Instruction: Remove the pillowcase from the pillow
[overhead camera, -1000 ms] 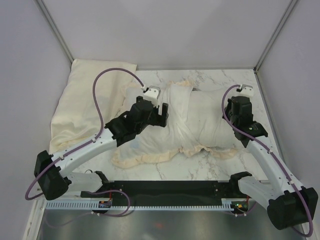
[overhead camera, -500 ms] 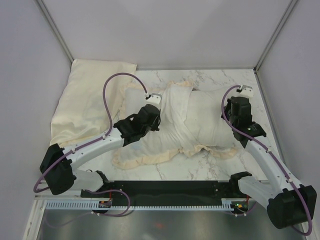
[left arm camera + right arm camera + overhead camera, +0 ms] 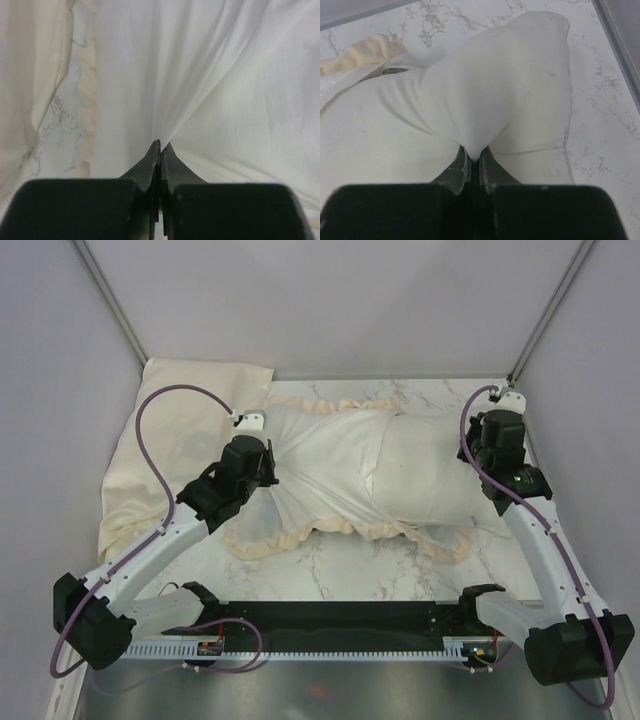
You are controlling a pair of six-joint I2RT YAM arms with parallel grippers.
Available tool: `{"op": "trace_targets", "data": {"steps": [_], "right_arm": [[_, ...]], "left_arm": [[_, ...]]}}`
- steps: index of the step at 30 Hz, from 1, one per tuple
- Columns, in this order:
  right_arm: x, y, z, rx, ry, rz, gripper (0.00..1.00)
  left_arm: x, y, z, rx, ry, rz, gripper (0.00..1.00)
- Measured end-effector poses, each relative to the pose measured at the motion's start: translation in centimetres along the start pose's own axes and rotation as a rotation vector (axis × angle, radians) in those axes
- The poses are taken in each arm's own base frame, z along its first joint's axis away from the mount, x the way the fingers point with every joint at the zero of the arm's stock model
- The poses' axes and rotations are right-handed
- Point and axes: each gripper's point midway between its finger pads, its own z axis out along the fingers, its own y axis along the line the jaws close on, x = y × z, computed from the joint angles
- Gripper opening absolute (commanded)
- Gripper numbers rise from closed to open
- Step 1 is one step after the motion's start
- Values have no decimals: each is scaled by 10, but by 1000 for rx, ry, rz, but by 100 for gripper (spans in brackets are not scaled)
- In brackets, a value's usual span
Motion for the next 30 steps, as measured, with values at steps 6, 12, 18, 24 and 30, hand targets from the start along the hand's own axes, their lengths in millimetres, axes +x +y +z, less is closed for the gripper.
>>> {"op": "trace_targets", "data": {"steps": [6,12,18,24,30], "right_arm": [[-14,-19,-5,27,10,11,0],[-18,-35,-8,46,29,27,0],[-11,-49,-9,47,68,65,0],[4,-50,-5,17,110,89,28],[-6,-49,-15,6,65,80,90]], "left_arm": [[-5,6,-7,-4,-16,-14,2],[-5,11,-6,-17,-11,-17,2],[-4,13,-6,-21,-6,-20,2],[11,7,10,-25,34,2,2],[52,-5,51,-17,134,42,2]]}}
